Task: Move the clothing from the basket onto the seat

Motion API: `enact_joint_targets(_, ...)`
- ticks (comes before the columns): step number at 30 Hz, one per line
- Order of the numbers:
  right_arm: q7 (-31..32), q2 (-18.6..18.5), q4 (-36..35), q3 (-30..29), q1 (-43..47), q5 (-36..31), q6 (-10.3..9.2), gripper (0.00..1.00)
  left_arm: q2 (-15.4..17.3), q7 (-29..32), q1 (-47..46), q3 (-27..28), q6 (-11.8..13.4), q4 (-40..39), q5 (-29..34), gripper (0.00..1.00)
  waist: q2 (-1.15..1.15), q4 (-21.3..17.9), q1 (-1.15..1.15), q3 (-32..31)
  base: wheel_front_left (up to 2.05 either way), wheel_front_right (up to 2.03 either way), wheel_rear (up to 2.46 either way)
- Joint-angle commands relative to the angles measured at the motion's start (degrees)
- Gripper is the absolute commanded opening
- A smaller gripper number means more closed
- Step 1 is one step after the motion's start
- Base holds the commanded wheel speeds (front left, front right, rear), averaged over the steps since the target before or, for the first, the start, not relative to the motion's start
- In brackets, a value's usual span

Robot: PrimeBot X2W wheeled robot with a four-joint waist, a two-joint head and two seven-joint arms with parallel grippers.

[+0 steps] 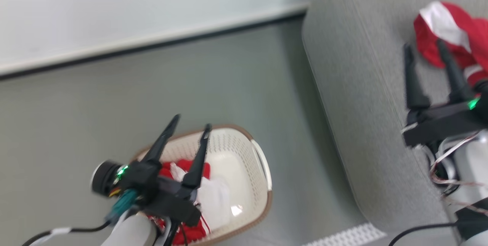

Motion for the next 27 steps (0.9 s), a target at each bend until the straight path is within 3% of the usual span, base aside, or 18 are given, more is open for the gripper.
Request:
enact_joint_targets(1,-0.1,0.8,-0.2,1.3,2.1,-0.1,-0.02,1.0,-0.3,-0.3,4.1,3.1,0.5,-1.8,-1.0,1.0,0.01,5.3,0.01,-8.6,0.0,0.0,0.0)
enact_joint_targets(9,-0.1,2.8,-1.7,4.6,6.7,-1.9,-0.02,1.0,-1.3,-0.3,13.8,12.6,1.2,-5.3,0.3,1.0,0.01,7.3,0.01,-13.6,0.0,0.0,0.0)
enact_joint_targets(20,-0.1,6.9,-4.3,5.7,15.1,-6.3,-0.02,1.0,-6.2,-0.3,27.6,26.6,3.2,-10.5,4.2,1.0,0.01,8.1,0.01,-19.8,0.0,0.0,0.0)
enact_joint_targets(27,-0.1,8.6,-5.5,4.9,21.5,-8.8,-0.02,1.0,-8.1,-0.3,33.7,30.8,0.7,-12.7,7.9,1.0,0.01,8.3,0.01,-22.5,0.0,0.0,0.0)
